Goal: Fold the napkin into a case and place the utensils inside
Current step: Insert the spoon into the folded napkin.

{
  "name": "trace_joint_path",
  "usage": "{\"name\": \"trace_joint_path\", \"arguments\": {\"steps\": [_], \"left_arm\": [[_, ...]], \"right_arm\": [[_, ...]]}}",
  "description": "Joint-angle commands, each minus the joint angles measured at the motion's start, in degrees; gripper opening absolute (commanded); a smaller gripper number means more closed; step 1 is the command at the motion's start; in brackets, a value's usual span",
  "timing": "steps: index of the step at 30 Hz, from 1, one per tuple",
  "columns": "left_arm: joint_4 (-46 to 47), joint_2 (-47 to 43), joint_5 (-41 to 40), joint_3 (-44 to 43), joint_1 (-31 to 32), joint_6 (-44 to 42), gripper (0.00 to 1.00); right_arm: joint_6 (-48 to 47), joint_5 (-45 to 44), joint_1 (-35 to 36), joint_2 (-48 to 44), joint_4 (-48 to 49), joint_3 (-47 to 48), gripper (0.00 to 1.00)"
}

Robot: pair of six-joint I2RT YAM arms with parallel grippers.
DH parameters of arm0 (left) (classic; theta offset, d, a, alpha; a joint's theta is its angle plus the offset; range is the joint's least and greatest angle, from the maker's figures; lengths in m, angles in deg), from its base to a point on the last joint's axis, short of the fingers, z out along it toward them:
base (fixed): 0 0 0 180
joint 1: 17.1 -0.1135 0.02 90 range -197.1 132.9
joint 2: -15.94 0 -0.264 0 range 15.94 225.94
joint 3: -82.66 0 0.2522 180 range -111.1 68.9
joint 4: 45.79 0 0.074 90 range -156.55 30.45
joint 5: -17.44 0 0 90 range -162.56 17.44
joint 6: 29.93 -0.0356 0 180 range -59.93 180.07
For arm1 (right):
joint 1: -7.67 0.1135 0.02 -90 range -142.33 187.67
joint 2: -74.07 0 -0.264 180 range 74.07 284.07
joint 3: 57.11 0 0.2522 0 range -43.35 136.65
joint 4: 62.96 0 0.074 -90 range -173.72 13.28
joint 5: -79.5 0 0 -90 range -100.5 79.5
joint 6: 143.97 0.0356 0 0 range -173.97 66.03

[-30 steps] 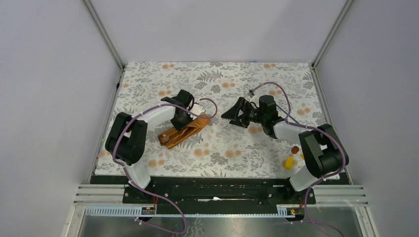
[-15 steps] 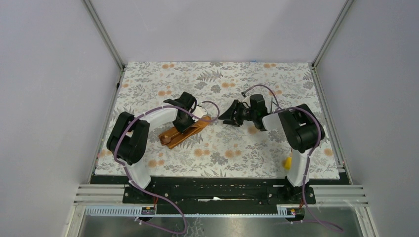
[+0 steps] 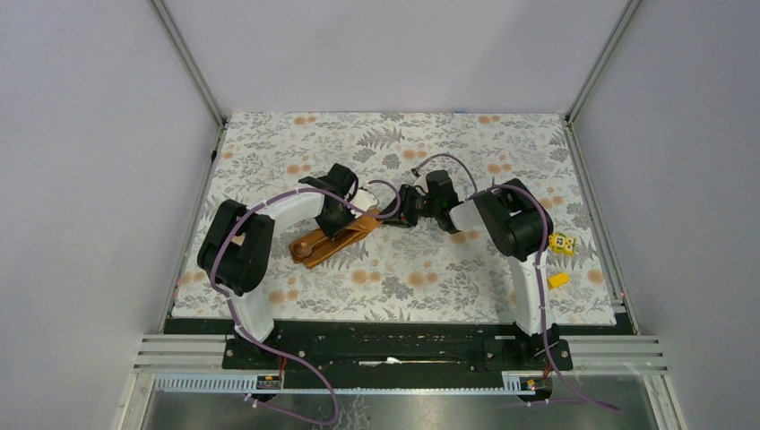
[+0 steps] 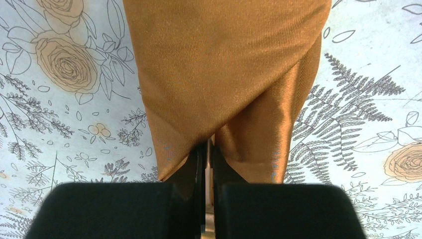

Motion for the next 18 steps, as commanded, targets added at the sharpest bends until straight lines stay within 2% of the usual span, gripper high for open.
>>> {"name": "trace_joint_path", "arguments": {"steps": [1,4,8,18], "left_arm": [[1.6,0.7,1.6,-3.6,-0.2,-0.9,0.00],[1.9,1.1,1.7,-4.1,-0.2,-1.1,0.00],[1.7,2.4,1.5,-5.4,-0.2,-1.3,0.00],[2.0,3.3,0.5,-6.3,-0.2,-2.3,0.00]], "right_arm": [[0.2,-0.5,1.1,2.3,1.1,2.1,0.33],[-0.3,-0.3,1.3,2.9,0.7,2.3,0.21],[-0.5,-0.2,1.6,3.0,0.8,2.3,0.14],[-2.4,-0.7,1.8,2.3,-1.0,2.3,0.10]]}}
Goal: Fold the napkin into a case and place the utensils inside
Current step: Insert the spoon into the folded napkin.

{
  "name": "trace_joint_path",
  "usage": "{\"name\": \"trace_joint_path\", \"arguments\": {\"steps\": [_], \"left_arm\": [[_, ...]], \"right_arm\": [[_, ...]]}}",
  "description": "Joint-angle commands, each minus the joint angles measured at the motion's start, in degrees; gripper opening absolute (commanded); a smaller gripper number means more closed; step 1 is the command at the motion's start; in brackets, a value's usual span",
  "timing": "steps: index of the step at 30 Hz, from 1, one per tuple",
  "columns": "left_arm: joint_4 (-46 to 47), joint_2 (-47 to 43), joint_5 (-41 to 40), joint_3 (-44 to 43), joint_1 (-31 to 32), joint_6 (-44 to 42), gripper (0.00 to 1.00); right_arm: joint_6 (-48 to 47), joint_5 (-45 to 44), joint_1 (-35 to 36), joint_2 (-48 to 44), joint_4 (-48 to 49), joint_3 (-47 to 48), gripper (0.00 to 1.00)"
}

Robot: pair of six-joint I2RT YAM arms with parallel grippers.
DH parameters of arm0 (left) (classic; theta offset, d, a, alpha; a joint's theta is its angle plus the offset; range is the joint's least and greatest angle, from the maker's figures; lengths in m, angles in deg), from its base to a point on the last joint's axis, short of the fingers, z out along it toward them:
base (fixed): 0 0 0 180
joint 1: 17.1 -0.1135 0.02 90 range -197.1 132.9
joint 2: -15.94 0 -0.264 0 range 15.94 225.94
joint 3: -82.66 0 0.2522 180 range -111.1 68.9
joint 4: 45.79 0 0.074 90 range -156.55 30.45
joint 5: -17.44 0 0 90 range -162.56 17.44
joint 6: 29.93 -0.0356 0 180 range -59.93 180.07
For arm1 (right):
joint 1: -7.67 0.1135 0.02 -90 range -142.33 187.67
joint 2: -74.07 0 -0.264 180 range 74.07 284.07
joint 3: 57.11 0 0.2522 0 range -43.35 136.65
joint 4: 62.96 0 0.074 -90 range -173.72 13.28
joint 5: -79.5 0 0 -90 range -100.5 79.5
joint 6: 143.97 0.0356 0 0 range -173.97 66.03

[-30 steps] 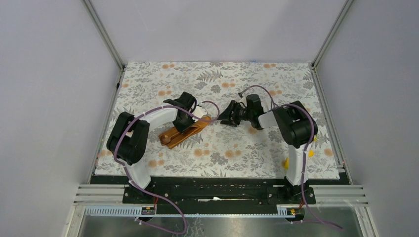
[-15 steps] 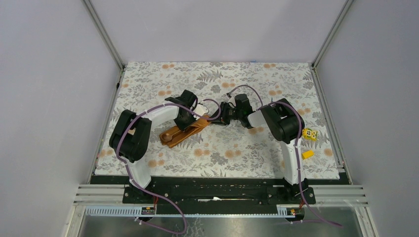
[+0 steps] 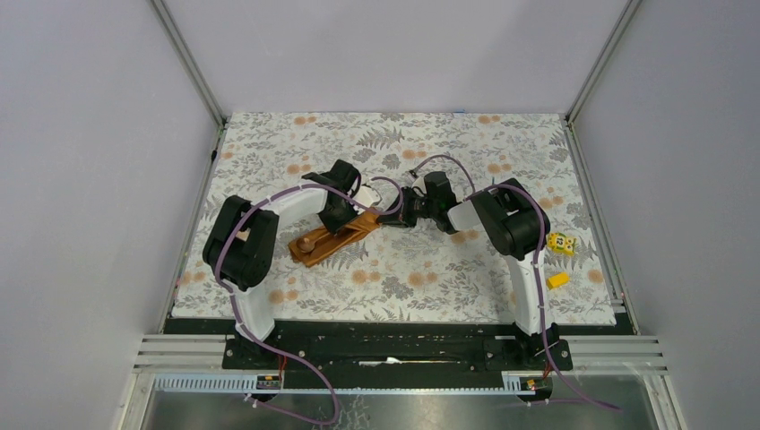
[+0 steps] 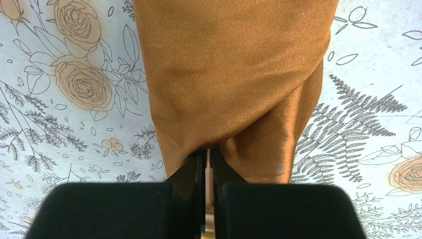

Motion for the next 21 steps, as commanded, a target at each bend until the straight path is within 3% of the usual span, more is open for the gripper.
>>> {"name": "trace_joint_path", "arguments": {"steps": [1,9,16,21], "left_arm": [[2.2,0.7,0.5,-3.3,-0.2,-1.1,0.00],[3.4,0.4,-0.7,-3.0,-0.2,-1.3,0.05],[2.9,-0.9,-3.3,-1.5,-0.1,0.2,0.23],[2.0,-4.9,-4.1,1.2,0.0,1.5,0.30]], "right_arm": [[-2.2,-0.7,1.2,0.2,-1.1,1.1,0.09],[-2.9,-1.1,1.2,-0.2,-1.9,1.2,0.07],[-3.3,-1.4,1.2,-0.3,-2.3,1.0,0.08],[-3.8,-1.7,1.3,-0.5,-2.8,0.9,0.10]]}}
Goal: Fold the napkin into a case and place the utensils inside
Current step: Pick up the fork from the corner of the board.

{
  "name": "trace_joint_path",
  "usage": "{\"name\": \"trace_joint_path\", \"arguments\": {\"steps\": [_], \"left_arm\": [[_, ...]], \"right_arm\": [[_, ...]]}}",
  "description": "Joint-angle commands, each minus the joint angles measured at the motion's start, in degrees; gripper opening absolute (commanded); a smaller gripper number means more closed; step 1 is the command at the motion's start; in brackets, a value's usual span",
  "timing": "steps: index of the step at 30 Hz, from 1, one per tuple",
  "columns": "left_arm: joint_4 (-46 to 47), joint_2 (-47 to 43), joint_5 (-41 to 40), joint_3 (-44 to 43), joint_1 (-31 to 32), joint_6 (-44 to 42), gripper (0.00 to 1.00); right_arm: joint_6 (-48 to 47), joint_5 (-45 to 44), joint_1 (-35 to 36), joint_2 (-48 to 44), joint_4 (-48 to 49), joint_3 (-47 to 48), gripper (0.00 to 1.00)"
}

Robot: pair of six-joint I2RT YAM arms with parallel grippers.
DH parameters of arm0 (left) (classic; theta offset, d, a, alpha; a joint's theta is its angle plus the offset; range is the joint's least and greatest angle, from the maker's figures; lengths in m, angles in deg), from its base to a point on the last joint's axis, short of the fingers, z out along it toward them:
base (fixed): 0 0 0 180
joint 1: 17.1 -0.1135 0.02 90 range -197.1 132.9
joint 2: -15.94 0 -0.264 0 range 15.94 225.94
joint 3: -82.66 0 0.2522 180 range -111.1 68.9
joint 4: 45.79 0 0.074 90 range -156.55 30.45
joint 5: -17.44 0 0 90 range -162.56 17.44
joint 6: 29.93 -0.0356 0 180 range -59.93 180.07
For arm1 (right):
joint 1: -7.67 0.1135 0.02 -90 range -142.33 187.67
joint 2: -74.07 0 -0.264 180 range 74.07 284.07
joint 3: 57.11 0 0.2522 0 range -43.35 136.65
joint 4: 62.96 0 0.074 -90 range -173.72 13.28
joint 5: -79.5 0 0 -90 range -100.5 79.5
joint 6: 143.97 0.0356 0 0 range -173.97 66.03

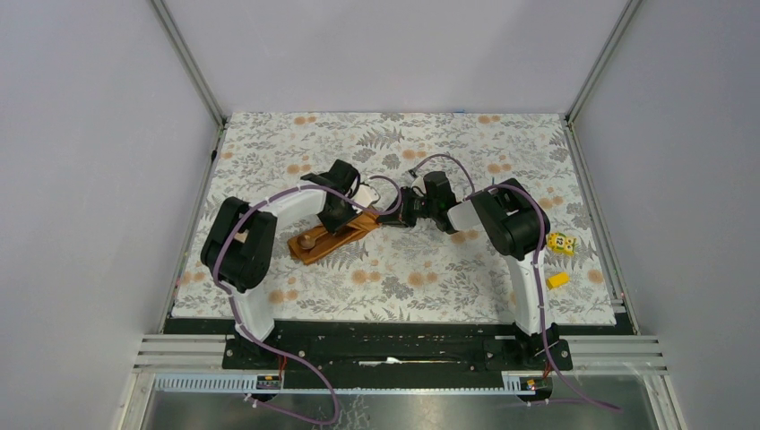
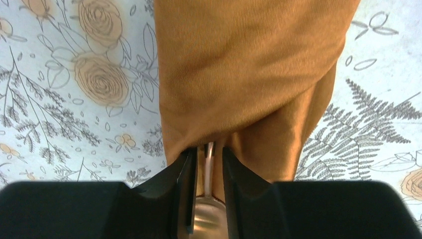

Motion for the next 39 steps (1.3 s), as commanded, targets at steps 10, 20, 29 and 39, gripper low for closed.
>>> {"name": "trace_joint_path", "arguments": {"steps": [10,20,29,39], "left_arm": [[-4.4,-18.5,-0.8,3.1,1.2,8.3,0.39],[8.2,-39.3,16.1,6.9,2.2,19.9,0.41],[24.5,-48.2,24.4,13.0,2.3,34.2,0.52],[18.5,-48.6,29.8,9.6,2.2,38.5,0.88]], "right_arm": [[-5.6,-4.1,1.4,-2.9,-6.9,0.3,0.47],[-17.3,-14.8,0.3,-21.2,-34.6,-0.5,0.87],[-39.3,-48.4,-10.0,-28.9,-68.5,10.8,0.98],[-41.6,-47.8,-18.5,-16.8,-78.0,19.3,0.70]]}}
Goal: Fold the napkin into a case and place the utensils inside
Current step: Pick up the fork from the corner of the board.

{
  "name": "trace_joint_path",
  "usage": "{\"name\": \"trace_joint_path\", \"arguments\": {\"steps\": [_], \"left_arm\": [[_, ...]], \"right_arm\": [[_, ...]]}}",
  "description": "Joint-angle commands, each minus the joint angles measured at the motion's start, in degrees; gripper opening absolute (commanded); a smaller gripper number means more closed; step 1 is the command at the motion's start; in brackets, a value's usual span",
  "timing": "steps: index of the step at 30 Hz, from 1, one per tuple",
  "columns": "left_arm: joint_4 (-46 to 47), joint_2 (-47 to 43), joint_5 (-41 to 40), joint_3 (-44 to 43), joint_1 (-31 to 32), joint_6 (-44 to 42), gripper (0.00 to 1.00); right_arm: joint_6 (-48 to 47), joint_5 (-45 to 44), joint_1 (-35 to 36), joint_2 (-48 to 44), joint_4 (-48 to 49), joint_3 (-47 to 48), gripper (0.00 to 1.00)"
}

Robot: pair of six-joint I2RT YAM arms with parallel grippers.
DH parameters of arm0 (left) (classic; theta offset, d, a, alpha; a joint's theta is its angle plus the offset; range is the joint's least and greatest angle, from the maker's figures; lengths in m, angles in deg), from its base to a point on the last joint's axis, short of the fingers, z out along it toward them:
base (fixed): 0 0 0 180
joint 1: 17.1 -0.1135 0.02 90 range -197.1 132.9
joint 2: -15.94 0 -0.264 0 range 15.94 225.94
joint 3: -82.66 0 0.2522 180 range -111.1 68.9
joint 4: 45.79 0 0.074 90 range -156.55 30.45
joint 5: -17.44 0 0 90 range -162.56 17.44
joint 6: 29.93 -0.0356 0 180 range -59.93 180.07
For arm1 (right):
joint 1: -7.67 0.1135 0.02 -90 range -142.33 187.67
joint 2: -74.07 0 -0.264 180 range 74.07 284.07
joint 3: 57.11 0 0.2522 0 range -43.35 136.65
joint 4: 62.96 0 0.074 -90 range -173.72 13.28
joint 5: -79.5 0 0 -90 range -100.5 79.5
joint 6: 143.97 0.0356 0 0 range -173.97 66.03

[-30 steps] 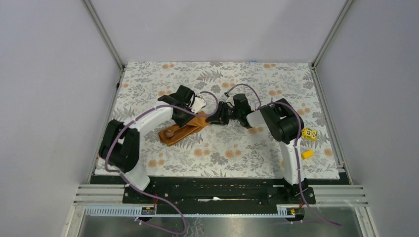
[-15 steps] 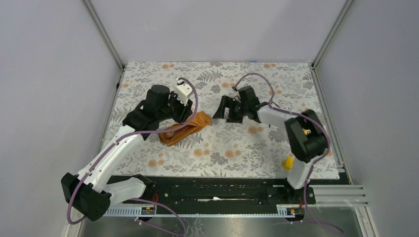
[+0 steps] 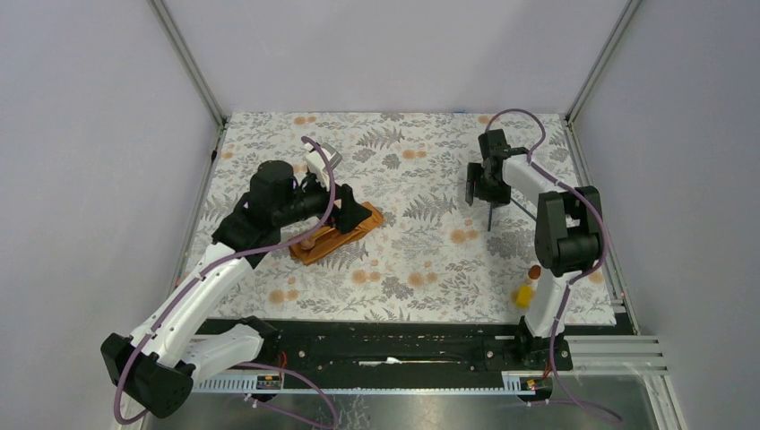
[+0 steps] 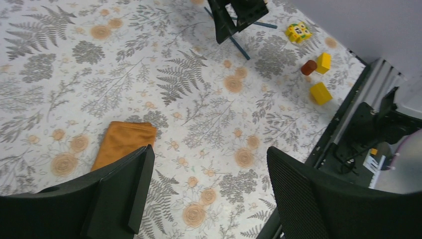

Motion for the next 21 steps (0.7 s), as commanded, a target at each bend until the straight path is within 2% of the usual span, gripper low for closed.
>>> {"name": "trace_joint_path", "arguments": {"steps": [1,4,9,14,19,21], "left_arm": [[2.4,-1.8,4.7,-1.6,0.0,3.4,0.88],[3.2,-2.9,5.6,-1.0,0.0,4.3,0.88],[1.6,-3.0,3.2,-0.6,0.0,3.4,0.87],[-2.3,0.1,0.3,-4.1,0.0,5.0,0.83],[-9.0,6.1,-4.5,-8.8,0.0,6.5,0.73],[-9.5,7.0,-5.0,-8.8,0.0,6.3,0.70]], "right_arm": [[-2.8,0.1,-2.0,2.8,-7.6,2.5,0.65],[-3.1,0.0,-2.6,3.7,-7.9,2.3,0.57],[-3.8,1.5,-3.7,4.8,-6.8,1.6,0.54],[-5.8,5.1,-4.3,7.0,-4.6,0.3,0.38],[-9.1,7.8,-4.3,6.6,-1.9,-2.0,0.17],[-10.7,8.9,-3.6,5.8,-0.9,-3.3,0.12]]}}
